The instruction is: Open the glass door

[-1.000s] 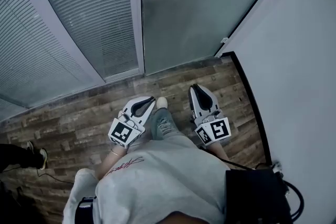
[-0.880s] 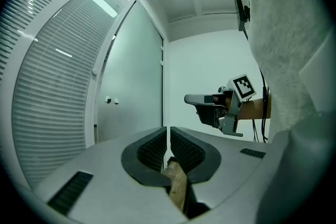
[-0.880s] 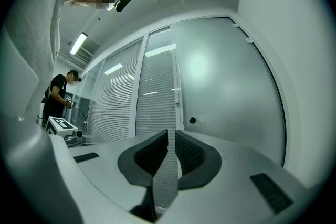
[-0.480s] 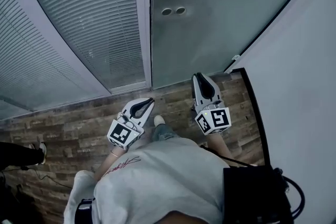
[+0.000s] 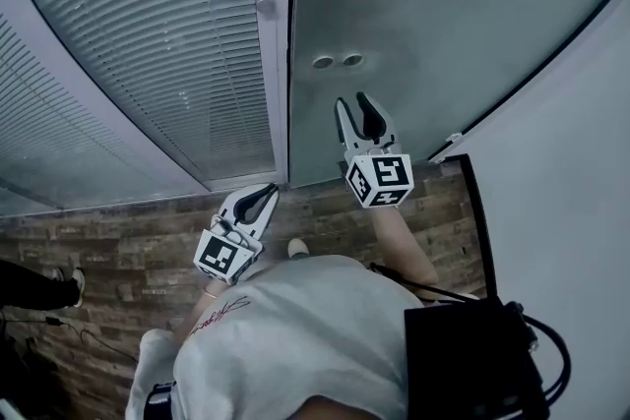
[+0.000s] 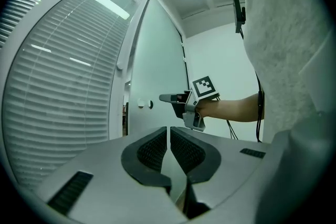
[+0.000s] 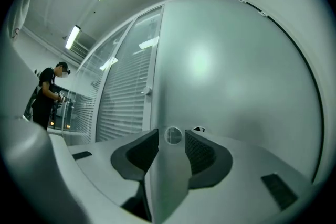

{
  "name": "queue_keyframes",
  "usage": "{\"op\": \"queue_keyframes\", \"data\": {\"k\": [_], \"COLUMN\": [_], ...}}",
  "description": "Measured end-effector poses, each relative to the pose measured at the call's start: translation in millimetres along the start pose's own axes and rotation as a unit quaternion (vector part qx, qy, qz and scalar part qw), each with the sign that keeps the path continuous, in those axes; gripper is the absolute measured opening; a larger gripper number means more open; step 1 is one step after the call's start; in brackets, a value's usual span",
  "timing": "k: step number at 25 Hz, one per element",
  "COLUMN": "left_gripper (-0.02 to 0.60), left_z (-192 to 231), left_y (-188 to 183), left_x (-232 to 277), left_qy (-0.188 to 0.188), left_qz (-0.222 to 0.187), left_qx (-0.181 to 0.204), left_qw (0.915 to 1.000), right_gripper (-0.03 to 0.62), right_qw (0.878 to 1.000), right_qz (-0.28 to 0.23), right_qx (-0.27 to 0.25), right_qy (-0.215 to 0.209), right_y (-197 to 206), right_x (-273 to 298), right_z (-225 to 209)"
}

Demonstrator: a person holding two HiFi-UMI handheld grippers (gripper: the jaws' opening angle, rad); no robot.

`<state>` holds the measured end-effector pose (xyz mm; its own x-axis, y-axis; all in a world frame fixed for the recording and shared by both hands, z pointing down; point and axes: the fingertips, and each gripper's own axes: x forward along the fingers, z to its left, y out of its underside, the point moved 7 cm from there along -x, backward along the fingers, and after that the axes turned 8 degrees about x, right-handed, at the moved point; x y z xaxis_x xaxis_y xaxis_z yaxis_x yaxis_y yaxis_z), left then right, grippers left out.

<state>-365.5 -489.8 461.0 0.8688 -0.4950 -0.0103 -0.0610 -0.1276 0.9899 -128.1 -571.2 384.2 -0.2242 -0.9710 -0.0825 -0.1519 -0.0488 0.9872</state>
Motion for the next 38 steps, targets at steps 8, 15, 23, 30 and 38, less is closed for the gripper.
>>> {"op": "queue_keyframes", "data": {"k": [8, 15, 23, 30, 38], "left_gripper": [0.035, 0.034, 0.034, 0.035, 0.035], "left_z": [28.8, 32.9, 32.4, 24.6, 7.7], "left_y": [5.3, 11.9, 18.1, 26.3, 19.2], "left_x": [22.1, 32.6, 35.6, 22.2, 5.1], "left_qy": [-0.027, -0.035, -0.053, -0.072, -0.057], "left_qz": [0.012, 0.021, 0.025, 0.031, 0.034], "left_qx": [-0.007, -0.016, -0.020, -0.031, -0.026], "left_qw": [0.9995, 0.9990, 0.9981, 0.9964, 0.9974], "right_gripper": [0.167, 0.167, 0.144, 0.133, 0.130], "right_qw": [0.999, 0.999, 0.999, 0.999, 0.999], "right_qz": [0.016, 0.020, -0.001, -0.017, -0.013], "right_qx": [-0.007, -0.007, -0.015, 0.002, 0.003], "right_qy": [0.030, 0.025, 0.033, 0.036, 0.038], "right_y": [15.6, 21.4, 21.6, 20.8, 21.1], "right_x": [74.6, 101.7, 105.5, 97.8, 84.5], "right_z": [-25.7, -32.4, -34.5, -35.3, -32.1]}}
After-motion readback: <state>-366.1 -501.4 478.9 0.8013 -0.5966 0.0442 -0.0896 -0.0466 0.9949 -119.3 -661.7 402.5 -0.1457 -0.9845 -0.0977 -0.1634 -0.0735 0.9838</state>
